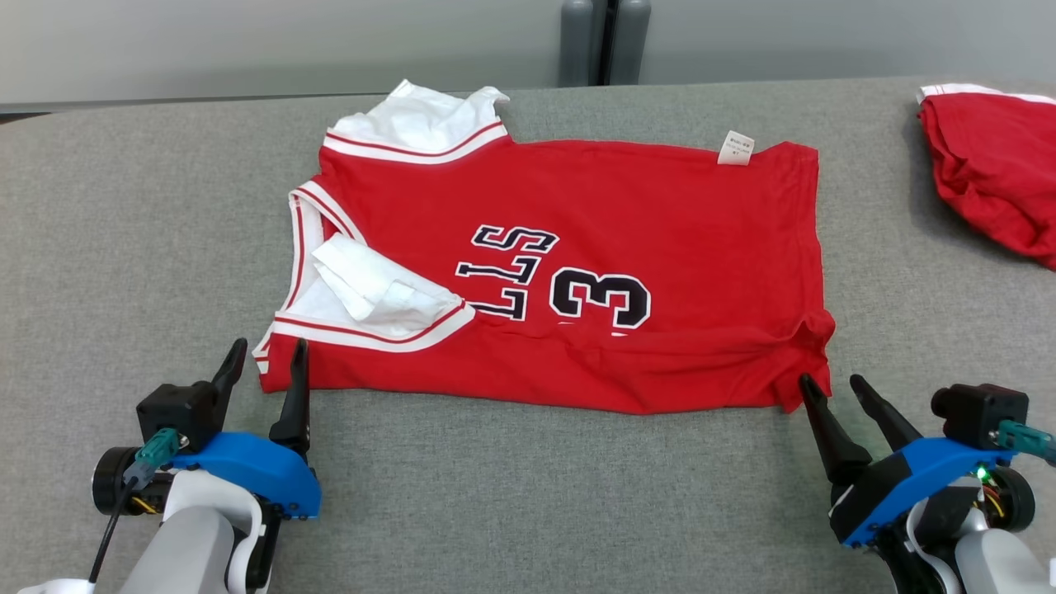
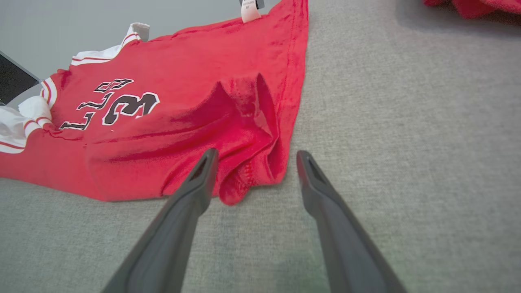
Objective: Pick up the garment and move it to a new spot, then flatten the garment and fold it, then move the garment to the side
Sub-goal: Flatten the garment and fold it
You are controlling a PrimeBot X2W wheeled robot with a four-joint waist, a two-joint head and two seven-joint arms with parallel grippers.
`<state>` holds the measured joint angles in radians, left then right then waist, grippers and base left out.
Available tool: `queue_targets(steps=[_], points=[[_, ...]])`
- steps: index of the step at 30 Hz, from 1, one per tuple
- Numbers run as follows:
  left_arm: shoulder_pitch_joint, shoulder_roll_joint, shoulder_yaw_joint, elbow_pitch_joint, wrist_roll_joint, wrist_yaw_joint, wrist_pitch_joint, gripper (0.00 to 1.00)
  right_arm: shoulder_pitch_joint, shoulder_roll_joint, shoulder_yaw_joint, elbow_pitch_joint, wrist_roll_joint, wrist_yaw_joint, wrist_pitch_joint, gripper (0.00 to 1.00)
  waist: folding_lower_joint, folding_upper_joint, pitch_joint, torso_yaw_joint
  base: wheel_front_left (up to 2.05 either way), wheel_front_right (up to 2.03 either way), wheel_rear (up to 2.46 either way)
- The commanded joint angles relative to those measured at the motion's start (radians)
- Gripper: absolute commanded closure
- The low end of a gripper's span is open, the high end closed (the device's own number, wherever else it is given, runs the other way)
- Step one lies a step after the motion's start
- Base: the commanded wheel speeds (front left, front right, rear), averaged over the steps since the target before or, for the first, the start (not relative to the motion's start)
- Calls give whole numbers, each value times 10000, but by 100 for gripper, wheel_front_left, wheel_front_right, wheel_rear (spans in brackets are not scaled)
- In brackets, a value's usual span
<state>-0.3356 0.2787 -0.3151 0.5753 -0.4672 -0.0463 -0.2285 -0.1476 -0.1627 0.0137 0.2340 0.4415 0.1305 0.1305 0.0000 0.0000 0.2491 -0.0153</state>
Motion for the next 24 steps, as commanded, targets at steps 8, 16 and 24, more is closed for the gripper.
queue_targets(steps=[8,16,24], points=[[-247,13,-85,743,-165,-63,267,0,-773,117,378,978,-337,6,-192,0,0,0,238,-49,0,0,0],[-523,-235,-277,1602,-405,-325,411,71,-1166,127,681,1774,-338,6,-697,80,0,0,279,-20,0,0,0],[-671,-307,-70,1941,-606,-450,-124,100,-1096,-76,824,1937,22,6,-1251,100,0,0,-127,61,0,0,0]])
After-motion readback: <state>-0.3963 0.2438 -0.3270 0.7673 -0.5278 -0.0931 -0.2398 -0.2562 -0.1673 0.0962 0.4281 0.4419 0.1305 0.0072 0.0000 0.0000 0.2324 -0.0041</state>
